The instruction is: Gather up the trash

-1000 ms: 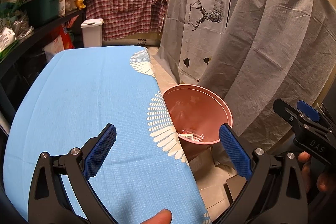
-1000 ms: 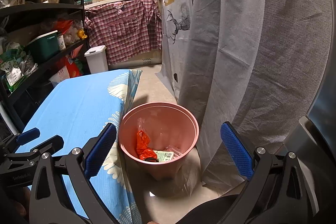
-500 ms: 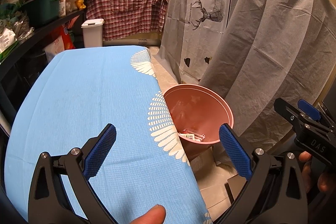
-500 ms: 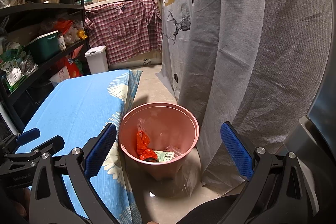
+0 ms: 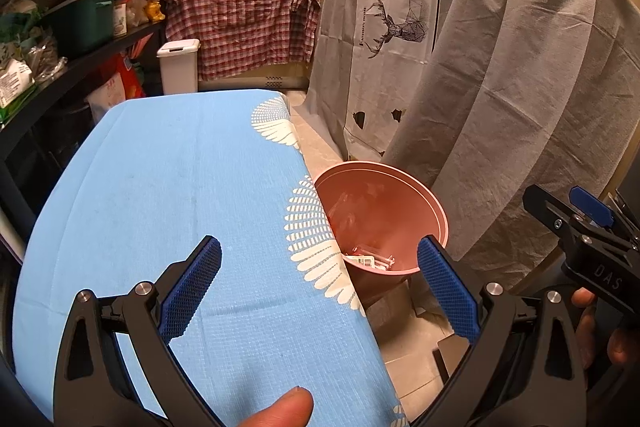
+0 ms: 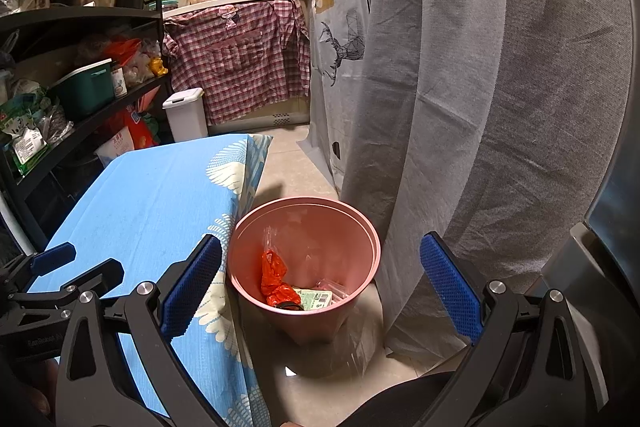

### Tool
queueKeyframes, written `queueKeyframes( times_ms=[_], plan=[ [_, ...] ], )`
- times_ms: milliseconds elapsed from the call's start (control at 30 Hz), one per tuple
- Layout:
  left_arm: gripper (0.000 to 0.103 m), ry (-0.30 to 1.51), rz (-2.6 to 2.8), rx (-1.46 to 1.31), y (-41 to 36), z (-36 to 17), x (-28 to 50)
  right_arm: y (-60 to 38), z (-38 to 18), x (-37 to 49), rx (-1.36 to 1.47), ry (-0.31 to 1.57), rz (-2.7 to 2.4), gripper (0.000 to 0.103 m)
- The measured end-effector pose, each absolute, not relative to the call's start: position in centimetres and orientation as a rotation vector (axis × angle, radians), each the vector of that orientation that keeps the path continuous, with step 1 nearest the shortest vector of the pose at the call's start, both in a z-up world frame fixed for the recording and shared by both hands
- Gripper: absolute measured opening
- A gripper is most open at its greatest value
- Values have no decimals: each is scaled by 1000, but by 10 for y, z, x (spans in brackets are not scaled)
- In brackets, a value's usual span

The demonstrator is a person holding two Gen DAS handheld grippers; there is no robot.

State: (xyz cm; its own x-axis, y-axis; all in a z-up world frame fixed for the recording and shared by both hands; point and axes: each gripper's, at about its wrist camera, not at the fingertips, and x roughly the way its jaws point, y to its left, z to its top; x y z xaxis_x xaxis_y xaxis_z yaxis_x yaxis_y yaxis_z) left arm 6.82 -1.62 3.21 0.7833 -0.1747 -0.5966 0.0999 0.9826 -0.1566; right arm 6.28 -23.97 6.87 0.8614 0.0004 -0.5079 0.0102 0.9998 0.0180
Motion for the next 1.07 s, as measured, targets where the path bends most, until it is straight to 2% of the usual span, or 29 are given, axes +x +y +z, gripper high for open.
queueKeyframes(
  times_ms=[1067],
  plan=[
    [95, 644, -156, -93, -24, 34, 66, -241, 68, 64, 21, 532, -4, 98]
  ],
)
